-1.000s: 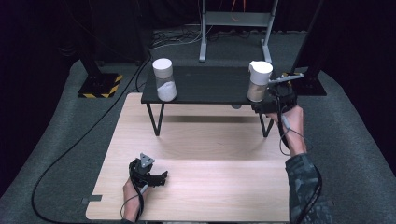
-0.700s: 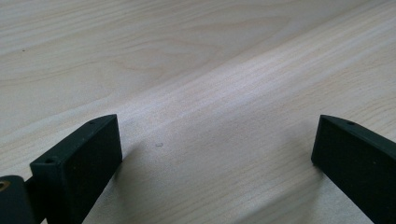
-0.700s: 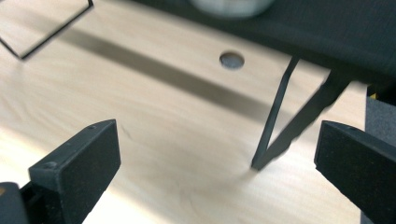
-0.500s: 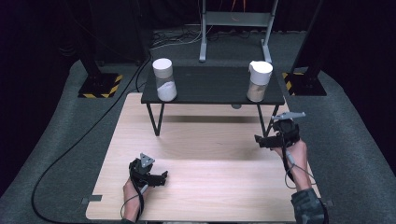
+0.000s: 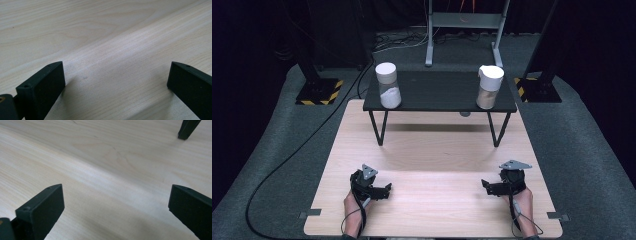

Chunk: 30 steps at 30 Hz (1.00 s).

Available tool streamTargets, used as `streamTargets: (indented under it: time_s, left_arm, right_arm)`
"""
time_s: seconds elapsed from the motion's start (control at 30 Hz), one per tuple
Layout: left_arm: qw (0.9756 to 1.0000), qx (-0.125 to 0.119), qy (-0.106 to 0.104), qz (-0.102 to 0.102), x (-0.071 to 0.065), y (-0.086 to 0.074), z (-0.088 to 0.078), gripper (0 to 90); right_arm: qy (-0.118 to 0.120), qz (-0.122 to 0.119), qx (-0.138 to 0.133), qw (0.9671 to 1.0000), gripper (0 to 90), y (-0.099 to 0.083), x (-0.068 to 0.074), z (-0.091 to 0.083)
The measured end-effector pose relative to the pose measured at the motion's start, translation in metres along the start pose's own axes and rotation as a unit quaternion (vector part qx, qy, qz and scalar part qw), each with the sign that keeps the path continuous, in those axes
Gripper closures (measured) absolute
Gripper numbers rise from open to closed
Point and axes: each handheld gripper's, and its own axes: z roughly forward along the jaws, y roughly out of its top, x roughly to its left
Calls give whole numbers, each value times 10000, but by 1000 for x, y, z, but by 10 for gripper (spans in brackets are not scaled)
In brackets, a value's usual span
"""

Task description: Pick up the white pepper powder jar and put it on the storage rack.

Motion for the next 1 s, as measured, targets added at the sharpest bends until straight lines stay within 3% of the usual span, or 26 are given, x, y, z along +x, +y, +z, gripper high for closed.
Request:
streamTargets:
  time_s: [0.13,0.43,0.7,1.0]
  left_arm:
    - [10000,1,2,2,0,0,0,14]
    - [10000,0,6,8,0,0,0,14]
    - [10000,-25,30,28,-2,-1,0,14]
    - [10000,-30,38,35,-2,-1,0,15]
  right_arm:
    - [34,89,-15,10000,0,-14,0,3]
    - [37,87,-33,9999,0,-24,3,8]
    - [-58,94,-140,9998,0,-30,6,8]
    - [-137,94,-70,9998,0,-28,10,9]
